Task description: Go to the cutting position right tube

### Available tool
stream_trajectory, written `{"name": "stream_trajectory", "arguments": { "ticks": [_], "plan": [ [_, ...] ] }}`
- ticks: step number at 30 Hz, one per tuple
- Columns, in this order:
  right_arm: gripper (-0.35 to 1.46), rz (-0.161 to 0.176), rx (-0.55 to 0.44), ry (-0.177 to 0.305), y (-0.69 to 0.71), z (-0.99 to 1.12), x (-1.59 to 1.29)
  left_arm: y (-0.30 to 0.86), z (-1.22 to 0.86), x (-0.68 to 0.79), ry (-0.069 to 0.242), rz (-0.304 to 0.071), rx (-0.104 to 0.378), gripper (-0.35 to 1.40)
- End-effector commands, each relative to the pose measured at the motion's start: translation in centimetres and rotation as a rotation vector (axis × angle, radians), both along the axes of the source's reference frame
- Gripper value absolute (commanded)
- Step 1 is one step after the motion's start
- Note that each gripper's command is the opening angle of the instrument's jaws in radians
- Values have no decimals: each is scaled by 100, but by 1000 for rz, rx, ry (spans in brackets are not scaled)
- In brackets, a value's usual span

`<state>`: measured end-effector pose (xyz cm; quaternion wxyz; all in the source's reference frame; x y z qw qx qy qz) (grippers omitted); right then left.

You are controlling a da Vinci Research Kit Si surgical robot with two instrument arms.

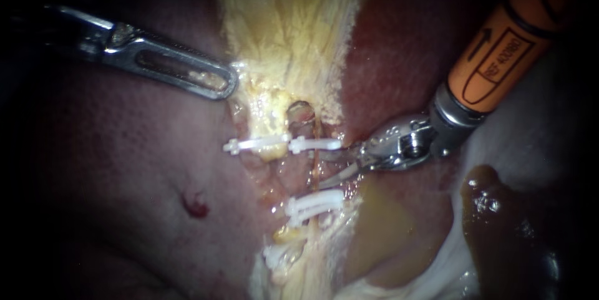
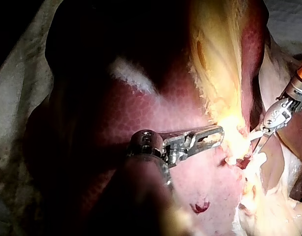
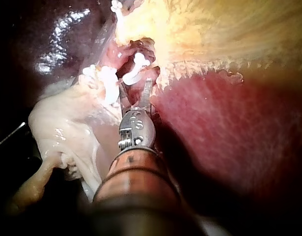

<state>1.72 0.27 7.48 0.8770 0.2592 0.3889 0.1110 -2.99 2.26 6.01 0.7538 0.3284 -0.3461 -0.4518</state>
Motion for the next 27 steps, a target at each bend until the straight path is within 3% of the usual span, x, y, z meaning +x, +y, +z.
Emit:
{"name": "stream_trajectory", "arguments": {
  "ticks": [1,10,18,24,27],
  "plan": [
    [56,0,0,0,1,-1,-2,0,0,0,-1,0,0,-35],
    [64,-7,7,5,7,-8,-22,0,0,1,-1,1,0,-35],
    [83,-11,5,22,7,-13,-35,0,0,1,-1,1,0,-35],
    [95,28,60,51,4,-18,-35,0,0,1,-1,1,0,-35],
    [95,5,92,65,2,-20,-31,0,0,1,-1,1,0,-35]
  ]
}}
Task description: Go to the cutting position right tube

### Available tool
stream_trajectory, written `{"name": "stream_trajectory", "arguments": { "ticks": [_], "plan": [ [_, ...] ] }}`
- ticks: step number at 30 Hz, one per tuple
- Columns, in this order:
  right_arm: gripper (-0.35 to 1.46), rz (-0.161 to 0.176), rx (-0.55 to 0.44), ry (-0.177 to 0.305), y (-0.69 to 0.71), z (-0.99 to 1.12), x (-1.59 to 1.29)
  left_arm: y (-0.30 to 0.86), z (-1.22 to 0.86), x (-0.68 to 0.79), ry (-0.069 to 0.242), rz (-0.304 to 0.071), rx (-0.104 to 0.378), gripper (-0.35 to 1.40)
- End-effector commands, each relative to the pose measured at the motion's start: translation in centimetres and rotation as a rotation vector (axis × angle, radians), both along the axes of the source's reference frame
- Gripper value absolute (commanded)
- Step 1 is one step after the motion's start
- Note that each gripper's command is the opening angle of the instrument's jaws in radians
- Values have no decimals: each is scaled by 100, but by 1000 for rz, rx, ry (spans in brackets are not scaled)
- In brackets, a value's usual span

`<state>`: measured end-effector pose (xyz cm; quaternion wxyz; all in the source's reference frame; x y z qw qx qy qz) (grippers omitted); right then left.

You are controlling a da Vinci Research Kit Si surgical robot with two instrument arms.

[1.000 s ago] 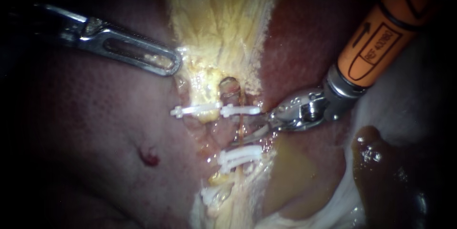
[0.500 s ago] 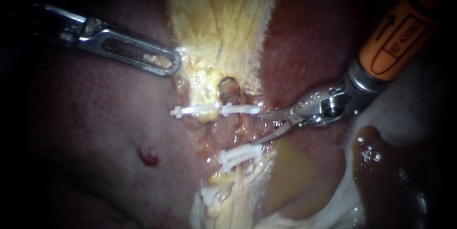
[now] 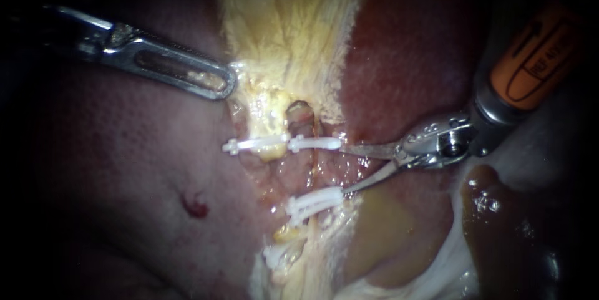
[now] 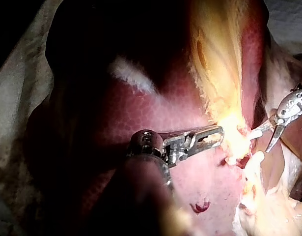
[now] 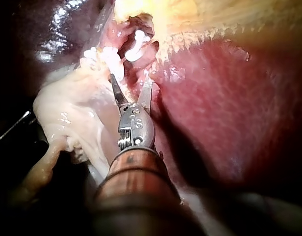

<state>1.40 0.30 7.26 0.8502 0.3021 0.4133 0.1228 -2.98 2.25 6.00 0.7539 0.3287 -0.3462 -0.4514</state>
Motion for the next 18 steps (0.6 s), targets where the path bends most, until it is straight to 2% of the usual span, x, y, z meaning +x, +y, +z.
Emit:
{"name": "stream_trajectory", "arguments": {
  "ticks": [1,7,11,15,18],
  "plan": [
    [93,1,7,3,-1,1,2,0,0,0,0,0,0,-35],
    [95,10,21,5,-5,5,17,0,0,0,0,0,0,-35],
    [95,8,29,7,-9,10,27,0,0,0,0,0,0,-35],
    [96,-8,38,12,-15,16,37,0,0,0,0,0,0,-35],
    [98,-5,49,17,-18,20,45,0,0,0,0,0,0,-35]
  ]
}}
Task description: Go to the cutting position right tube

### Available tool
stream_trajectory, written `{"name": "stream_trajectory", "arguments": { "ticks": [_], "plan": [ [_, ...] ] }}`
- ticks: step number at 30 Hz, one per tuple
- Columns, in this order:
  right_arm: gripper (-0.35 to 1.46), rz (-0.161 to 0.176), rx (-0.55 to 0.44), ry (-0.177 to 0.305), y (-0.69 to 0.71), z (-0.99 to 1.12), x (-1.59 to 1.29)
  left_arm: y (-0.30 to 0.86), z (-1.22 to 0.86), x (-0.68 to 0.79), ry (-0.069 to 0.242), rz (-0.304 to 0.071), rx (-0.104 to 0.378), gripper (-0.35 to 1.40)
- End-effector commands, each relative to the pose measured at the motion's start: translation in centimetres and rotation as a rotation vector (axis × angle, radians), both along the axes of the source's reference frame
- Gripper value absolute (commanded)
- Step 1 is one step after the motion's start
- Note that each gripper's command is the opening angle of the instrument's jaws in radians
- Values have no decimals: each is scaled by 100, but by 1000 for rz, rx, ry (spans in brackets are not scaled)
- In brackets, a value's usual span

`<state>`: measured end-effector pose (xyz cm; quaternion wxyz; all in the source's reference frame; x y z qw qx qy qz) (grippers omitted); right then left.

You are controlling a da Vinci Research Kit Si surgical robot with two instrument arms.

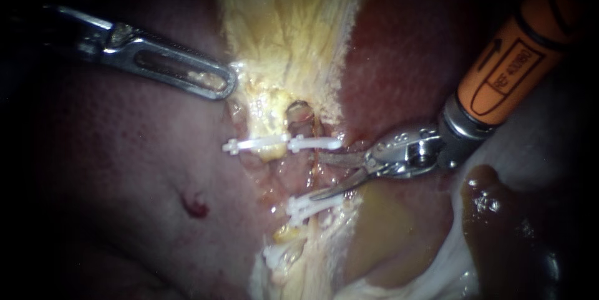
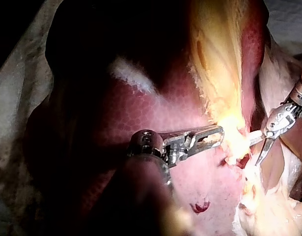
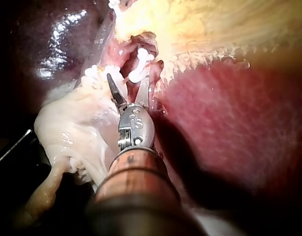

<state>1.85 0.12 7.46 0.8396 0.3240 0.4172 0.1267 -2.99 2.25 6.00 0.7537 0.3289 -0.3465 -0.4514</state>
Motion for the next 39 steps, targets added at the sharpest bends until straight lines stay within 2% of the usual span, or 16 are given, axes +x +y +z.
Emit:
{"name": "stream_trajectory", "arguments": {
  "ticks": [1,14,26,32,39],
  "plan": [
    [98,0,3,3,-1,1,2,0,0,0,1,0,0,-35],
    [100,13,27,37,-2,6,24,0,0,-1,1,-1,0,-35],
    [105,24,56,72,-2,7,30,0,0,-2,1,-1,0,-35],
    [106,20,96,137,-4,-5,28,0,0,-1,1,-1,0,-35],
    [106,5,148,216,-13,-25,37,0,0,-1,1,0,0,-35]
  ]
}}
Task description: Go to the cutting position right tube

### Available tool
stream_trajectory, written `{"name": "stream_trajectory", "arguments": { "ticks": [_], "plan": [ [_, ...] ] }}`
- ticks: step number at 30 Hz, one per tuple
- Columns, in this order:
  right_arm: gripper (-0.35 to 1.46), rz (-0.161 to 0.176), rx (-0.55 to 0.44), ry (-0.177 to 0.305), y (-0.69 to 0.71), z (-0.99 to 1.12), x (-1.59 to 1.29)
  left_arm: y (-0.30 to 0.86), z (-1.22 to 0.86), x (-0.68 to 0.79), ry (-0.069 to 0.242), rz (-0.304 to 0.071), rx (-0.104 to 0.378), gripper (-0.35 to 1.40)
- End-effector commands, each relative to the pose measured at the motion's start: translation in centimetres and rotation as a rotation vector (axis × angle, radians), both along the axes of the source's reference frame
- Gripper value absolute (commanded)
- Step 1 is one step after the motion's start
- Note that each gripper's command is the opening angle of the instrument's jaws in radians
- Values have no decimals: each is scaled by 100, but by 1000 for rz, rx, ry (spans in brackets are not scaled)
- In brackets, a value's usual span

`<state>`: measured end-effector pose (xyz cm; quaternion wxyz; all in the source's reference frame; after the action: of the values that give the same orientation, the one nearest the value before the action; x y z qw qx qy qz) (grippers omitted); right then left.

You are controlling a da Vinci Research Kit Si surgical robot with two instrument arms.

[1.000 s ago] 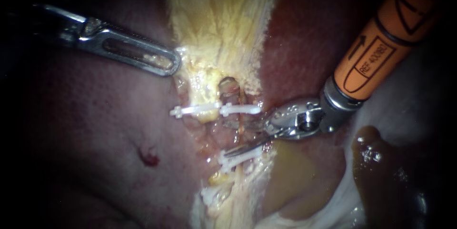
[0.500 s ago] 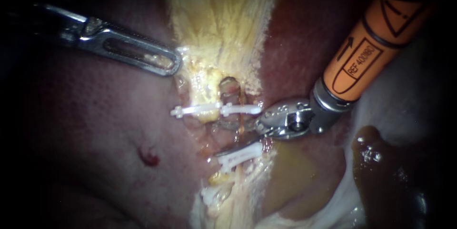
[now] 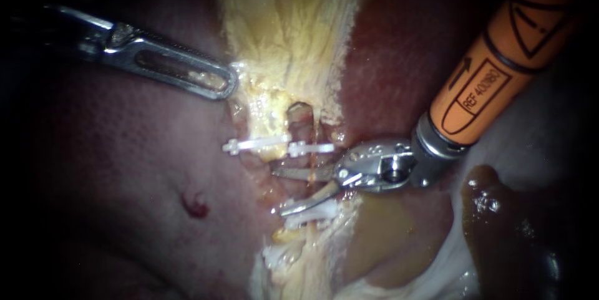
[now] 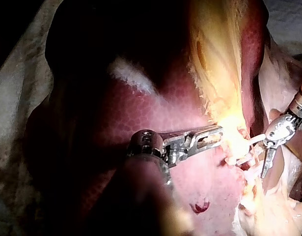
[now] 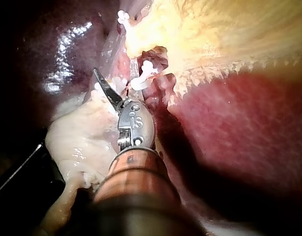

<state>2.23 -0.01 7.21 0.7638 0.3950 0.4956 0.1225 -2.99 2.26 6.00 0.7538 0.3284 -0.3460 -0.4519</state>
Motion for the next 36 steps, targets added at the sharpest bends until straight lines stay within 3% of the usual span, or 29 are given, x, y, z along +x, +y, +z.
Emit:
{"name": "stream_trajectory", "arguments": {
  "ticks": [1,6,19,36],
  "plan": [
    [106,0,5,10,-1,-1,2,0,0,0,-1,0,0,-35],
    [111,11,33,34,-3,-4,16,0,0,-1,0,0,0,-35],
    [132,43,48,54,-8,12,36,0,1,-3,0,-1,0,-35],
    [137,58,73,97,-7,-16,30,0,1,-1,0,0,0,-35]
  ]
}}
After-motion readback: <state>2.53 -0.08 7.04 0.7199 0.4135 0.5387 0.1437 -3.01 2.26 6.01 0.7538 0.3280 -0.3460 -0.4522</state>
